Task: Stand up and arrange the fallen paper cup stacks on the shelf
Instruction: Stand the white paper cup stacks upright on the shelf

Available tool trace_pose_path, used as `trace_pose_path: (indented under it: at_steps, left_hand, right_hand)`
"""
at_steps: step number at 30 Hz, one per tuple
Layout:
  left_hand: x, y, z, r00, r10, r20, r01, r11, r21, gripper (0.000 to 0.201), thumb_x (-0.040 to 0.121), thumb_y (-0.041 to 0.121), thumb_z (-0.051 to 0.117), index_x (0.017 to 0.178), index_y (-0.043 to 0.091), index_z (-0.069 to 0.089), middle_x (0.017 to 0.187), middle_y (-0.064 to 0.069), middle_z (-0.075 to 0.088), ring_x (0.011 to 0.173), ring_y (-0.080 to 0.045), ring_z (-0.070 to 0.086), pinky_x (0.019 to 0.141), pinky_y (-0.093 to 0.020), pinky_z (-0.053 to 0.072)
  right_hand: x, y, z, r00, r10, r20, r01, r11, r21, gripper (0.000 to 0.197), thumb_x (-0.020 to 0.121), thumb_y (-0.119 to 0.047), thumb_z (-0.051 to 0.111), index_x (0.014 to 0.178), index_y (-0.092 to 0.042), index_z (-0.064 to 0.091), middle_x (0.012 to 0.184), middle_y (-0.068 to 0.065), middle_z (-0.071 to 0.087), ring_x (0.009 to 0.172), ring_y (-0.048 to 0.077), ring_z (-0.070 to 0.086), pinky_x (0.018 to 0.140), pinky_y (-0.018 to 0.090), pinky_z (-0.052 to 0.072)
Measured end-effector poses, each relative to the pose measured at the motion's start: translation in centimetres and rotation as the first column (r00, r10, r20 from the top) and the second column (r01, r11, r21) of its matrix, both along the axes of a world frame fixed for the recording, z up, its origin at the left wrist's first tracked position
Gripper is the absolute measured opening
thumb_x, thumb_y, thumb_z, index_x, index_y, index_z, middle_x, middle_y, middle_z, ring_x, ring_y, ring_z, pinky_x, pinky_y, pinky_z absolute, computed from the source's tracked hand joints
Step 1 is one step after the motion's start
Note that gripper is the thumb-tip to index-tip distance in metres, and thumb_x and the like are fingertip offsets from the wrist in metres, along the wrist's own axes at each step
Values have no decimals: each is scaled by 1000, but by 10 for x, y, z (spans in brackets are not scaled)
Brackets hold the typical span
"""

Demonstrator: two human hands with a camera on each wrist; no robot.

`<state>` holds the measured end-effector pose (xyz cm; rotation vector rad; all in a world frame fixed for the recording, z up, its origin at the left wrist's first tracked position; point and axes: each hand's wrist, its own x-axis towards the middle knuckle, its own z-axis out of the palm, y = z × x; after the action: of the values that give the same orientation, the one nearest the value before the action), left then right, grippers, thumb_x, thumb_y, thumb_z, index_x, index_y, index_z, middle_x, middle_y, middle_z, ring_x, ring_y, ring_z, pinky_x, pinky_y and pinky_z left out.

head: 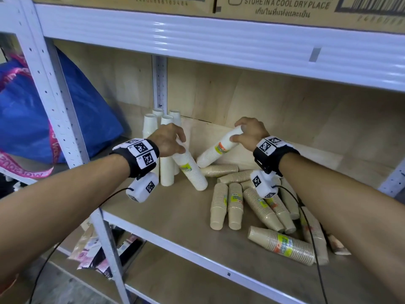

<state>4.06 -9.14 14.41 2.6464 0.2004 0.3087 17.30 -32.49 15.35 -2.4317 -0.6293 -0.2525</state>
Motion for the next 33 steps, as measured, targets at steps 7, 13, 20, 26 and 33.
trace_pose_path:
  at_steps: [7,13,20,26,33]
  left_hand:
    - [3,20,35,1000,-19,-17,19,1000,-7,31,77,16,81,104,15,66,129,-10,60,122,-19,56,81,-37,57]
    - [-2,37,63,979,23,-201,-1,994,106,25,77,21,81,98,22,67,130,-7,53,94,-32,69,61,-35,61]
    - [-15,56,70,970,88,-228,-63,991,116,24,79,13,79,102,12,71,117,-8,55,87,-35,70,66,-37,61]
    - [-21,66,65,970,108,-218,-87,991,100,29,77,14,81,103,12,70,113,-5,52,78,-24,65,51,-25,56]
    - [-20,73,52,979,111,-168,-90,988,125,25,75,16,83,95,14,69,111,-7,55,91,-29,65,60,-35,61]
  right_hand:
    - [-32,51,39,987,151,47,-144,980,-140,44,76,-20,77,116,-15,62,118,6,61,108,25,59,87,31,51]
    - [-53,92,45,962,273,-24,-269,924,-272,46,75,-22,79,117,-15,61,114,2,57,102,21,56,75,26,41]
    - [-73,133,44,937,346,-48,-345,896,-278,57,75,-24,79,127,-13,57,132,4,56,109,21,56,76,26,40]
    - [-82,154,34,931,358,-68,-363,893,-265,56,77,-22,79,128,-10,59,138,7,54,119,25,56,81,25,40]
    - [-83,164,23,931,356,-84,-366,907,-208,51,77,-20,79,124,-12,61,133,6,59,118,25,58,82,25,42]
